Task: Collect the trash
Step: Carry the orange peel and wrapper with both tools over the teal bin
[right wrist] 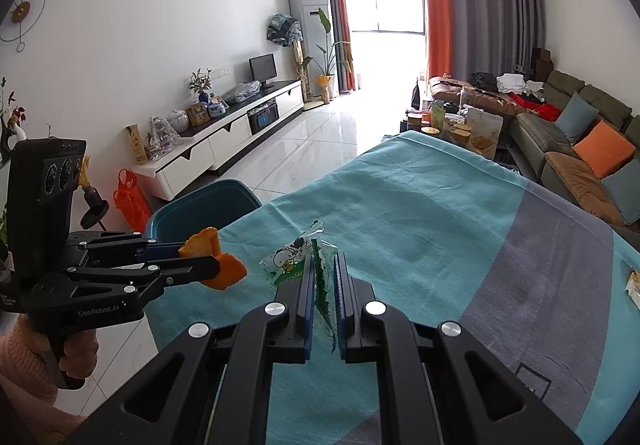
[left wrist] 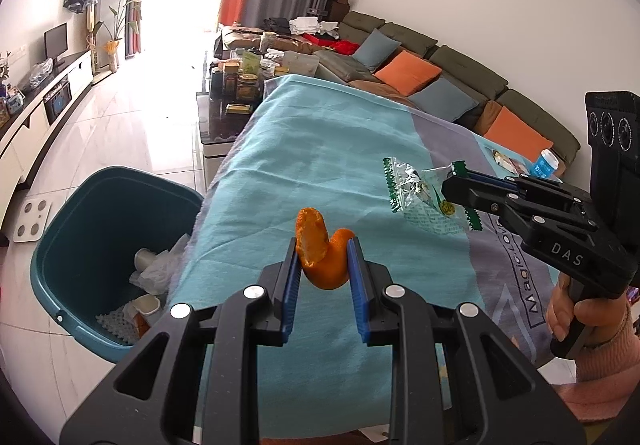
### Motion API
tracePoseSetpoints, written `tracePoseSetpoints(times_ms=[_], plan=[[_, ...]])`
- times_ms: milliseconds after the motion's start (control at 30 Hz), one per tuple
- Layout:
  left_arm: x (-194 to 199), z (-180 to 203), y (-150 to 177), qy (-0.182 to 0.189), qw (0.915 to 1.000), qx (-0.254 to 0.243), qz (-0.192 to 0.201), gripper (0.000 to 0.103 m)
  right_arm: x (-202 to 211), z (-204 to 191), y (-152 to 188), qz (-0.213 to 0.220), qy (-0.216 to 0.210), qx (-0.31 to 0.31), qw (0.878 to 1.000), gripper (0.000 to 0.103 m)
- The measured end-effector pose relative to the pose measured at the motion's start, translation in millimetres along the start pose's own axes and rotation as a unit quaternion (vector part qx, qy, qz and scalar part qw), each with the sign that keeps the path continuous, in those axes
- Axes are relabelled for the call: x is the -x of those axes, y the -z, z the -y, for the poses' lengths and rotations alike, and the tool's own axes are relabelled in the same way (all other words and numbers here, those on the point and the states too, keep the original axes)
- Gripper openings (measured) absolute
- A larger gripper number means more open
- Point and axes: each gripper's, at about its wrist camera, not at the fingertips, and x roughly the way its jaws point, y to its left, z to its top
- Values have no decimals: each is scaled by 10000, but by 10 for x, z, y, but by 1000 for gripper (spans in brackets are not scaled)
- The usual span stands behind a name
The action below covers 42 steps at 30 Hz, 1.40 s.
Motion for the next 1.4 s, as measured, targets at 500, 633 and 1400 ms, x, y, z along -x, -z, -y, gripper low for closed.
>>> tracePoseSetpoints(times_ms=[500, 633, 1400], plan=[[116, -200, 24, -205, 9996, 154, 85, 24, -150, -161, -61, -61, -257, 24, 9996, 8], [143, -244, 25, -257, 9994, 183, 110, 24, -187, -199, -74, -79, -312, 58, 9995, 8], [272, -480, 30, -595, 9975, 318, 200, 24, -345, -370, -138, -128, -553, 165, 9983, 8]])
